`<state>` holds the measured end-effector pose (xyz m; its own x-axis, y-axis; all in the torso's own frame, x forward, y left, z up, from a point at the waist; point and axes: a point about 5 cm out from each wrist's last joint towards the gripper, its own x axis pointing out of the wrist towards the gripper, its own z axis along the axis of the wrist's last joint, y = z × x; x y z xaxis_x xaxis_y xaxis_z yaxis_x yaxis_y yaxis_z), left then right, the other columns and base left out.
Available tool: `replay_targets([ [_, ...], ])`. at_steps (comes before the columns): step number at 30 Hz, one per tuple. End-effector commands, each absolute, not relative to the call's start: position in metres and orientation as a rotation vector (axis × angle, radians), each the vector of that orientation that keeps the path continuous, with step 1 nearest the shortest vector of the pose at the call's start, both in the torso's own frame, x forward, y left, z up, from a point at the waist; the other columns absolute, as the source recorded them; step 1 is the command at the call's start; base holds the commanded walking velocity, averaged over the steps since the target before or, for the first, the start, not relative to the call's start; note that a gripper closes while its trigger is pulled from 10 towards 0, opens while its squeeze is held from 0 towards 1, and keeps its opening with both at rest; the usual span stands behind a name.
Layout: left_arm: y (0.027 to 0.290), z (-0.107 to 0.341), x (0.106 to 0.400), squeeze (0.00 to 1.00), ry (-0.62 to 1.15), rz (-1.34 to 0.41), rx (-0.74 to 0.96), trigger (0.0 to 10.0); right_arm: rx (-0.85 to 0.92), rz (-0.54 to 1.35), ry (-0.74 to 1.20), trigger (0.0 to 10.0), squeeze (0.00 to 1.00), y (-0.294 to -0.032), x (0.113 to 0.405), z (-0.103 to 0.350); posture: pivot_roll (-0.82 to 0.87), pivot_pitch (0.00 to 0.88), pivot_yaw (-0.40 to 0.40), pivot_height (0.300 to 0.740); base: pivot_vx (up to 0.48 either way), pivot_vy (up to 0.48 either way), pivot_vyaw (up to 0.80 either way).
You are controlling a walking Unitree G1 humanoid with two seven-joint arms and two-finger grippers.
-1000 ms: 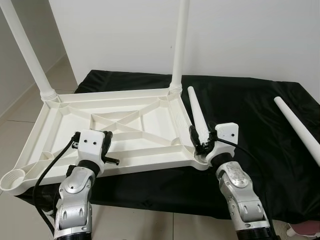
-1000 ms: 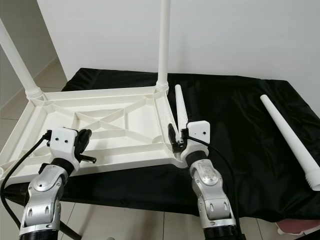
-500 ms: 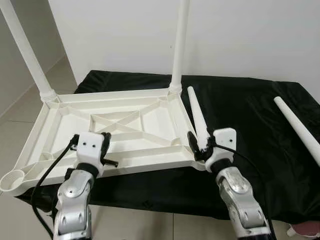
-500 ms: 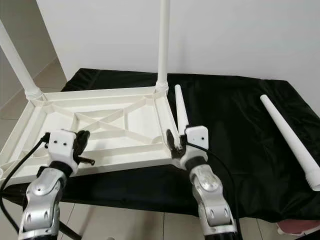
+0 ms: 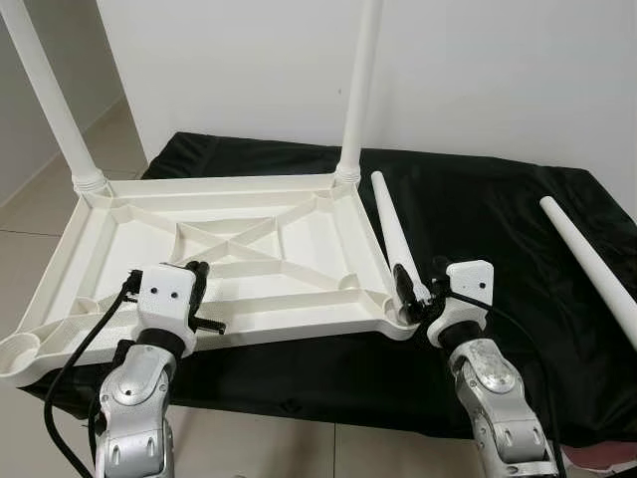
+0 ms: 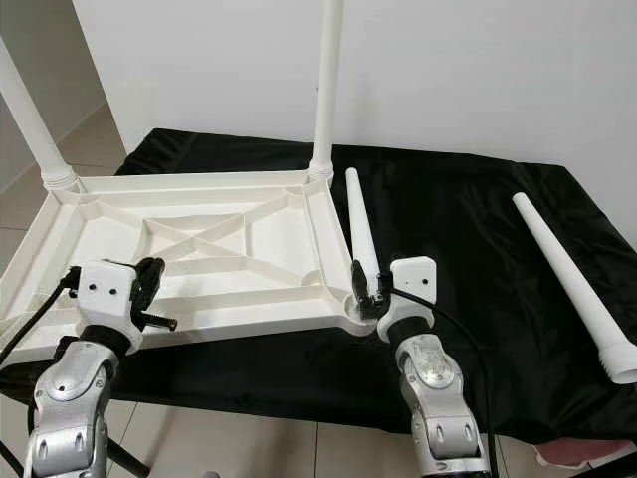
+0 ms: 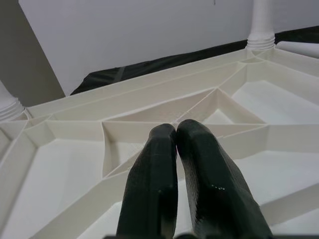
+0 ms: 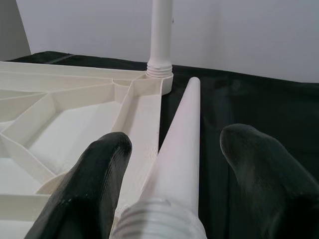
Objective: Building children table
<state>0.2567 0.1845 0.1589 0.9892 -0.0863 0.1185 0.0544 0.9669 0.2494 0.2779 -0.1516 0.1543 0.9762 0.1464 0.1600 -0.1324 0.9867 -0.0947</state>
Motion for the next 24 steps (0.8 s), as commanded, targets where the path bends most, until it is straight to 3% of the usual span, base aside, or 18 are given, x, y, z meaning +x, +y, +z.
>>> replay_targets([
  [1, 0.189, 0.16, 0.256, 0.0, -0.142, 0.11, 0.221, 10.0, -0.084, 0.146, -0.178, 10.0, 0.0, -0.151, 0.278, 0.157, 0.09, 0.019, -0.07, 0.74, 0.0, 0.0, 0.0],
  [24, 0.179, 0.164, 0.269, 0.0, -0.154, 0.081, 0.207, 10.0, -0.079, 0.154, -0.197, 10.0, 0.0, -0.145, 0.284, 0.16, 0.09, 0.006, -0.063, 0.74, 0.0, 0.0, 0.0],
])
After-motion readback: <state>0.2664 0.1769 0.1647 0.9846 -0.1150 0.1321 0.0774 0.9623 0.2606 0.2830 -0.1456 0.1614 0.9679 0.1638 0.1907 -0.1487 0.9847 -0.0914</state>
